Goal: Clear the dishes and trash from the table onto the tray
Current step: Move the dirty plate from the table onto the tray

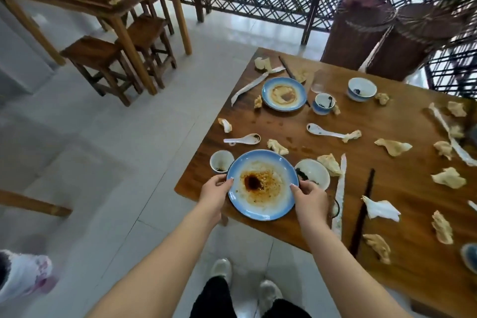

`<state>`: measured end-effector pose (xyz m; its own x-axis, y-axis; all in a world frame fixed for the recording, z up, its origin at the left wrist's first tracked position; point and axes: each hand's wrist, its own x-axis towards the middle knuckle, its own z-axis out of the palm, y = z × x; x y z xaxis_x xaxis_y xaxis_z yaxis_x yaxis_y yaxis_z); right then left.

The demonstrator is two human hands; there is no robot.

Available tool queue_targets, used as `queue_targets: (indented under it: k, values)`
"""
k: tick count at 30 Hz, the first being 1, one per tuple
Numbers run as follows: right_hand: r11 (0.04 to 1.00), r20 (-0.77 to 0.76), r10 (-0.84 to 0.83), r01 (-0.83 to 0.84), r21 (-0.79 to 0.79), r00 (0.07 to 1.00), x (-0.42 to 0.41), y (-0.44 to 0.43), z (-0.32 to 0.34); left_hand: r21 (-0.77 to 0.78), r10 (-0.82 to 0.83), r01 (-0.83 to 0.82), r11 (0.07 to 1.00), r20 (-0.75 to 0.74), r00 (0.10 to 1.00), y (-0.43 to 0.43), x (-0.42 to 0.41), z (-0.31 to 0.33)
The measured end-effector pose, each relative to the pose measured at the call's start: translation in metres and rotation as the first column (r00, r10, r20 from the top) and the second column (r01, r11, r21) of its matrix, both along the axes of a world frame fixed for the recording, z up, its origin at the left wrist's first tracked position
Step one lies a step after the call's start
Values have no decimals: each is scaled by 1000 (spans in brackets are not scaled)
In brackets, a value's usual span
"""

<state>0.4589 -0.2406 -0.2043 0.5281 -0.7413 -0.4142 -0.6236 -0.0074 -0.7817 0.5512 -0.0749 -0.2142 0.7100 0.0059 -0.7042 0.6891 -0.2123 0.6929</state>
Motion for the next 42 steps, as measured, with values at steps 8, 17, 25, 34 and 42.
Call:
queue_targets:
  k: [8, 17, 25, 34, 42]
  values:
    - [988, -86, -145, 140, -61, 986, 20, 23, -31, 127, -120, 120, 985, -11, 993, 0, 21, -34]
    - [966, -147, -233, 212, -146, 961, 25, 29, -56, 298, -148, 116, 947, 86, 985, -16, 18, -51]
    - [949, -191, -242, 191, -252, 951, 31, 31, -64, 379, -159, 106, 919, 114, 981, -24, 22, -49]
    - [987, -268, -159, 145, -72, 950, 21, 22, -53, 241, -159, 158, 958, -16, 987, -15, 26, -45]
    - [981, -232, -179, 193, 38, 956, 13, 27, -56, 229, -246, 251, 940, -48, 968, -13, 28, -45]
